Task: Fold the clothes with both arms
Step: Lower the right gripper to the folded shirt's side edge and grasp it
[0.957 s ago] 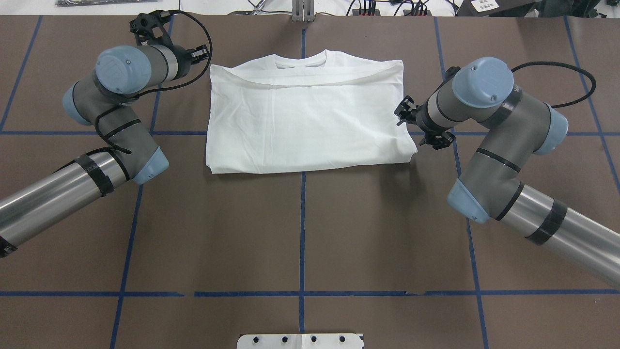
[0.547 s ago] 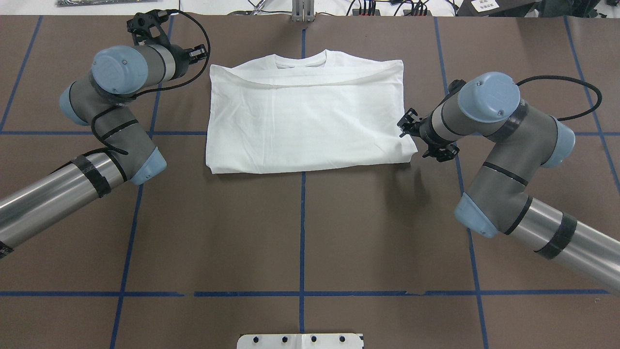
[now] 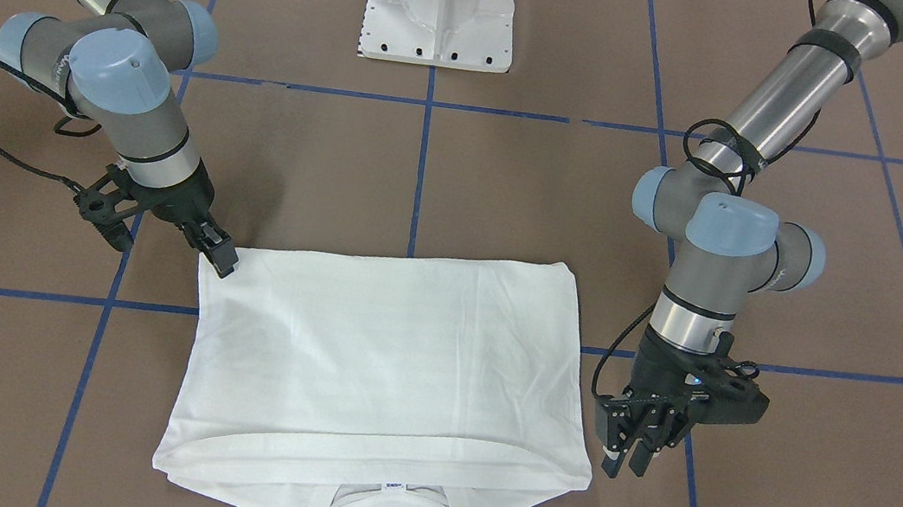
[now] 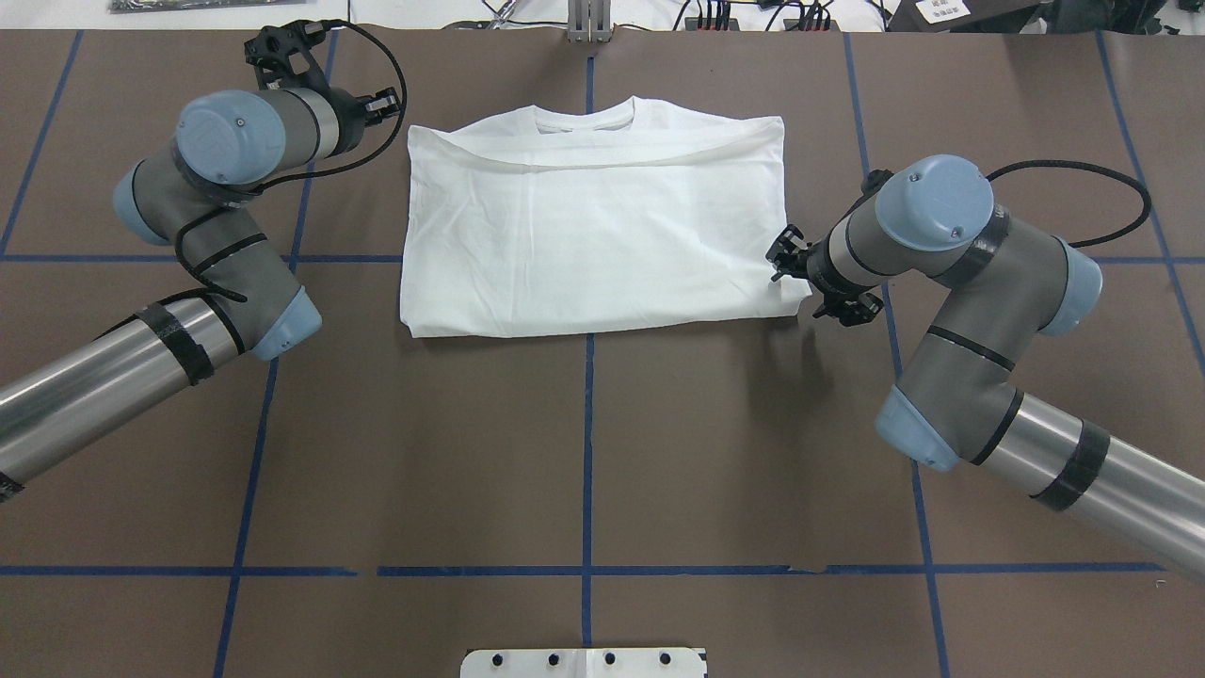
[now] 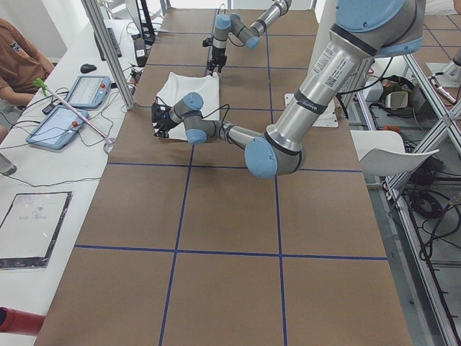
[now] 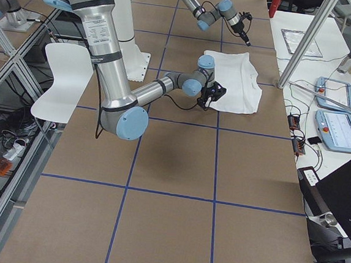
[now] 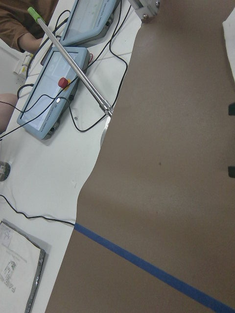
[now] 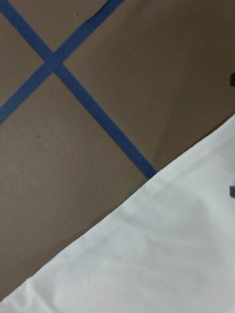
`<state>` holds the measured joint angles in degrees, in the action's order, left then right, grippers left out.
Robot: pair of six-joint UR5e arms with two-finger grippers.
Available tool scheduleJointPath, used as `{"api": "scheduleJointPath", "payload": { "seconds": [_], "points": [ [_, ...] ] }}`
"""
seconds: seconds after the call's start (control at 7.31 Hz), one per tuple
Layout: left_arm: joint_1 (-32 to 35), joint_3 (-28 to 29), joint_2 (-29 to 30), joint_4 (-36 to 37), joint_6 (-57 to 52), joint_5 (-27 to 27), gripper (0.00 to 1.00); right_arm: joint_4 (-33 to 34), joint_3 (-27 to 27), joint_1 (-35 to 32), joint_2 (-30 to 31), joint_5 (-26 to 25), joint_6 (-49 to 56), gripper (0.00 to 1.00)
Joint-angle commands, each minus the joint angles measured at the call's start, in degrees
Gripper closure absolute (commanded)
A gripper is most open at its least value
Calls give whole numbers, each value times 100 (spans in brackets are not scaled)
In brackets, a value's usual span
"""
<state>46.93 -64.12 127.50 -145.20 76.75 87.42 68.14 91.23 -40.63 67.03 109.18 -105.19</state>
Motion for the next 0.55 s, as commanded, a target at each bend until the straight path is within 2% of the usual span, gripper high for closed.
{"api": "scheduleJointPath", "payload": {
  "seconds": [0.0,0.41],
  "points": [
    [0,-22,-50,-34,-11,3,54,-2,-70,12,-40,50,-238,100],
    [0,-57,-76,-35,-11,3,54,-2,-9,-6,-23,234,-203,100]
  ]
}}
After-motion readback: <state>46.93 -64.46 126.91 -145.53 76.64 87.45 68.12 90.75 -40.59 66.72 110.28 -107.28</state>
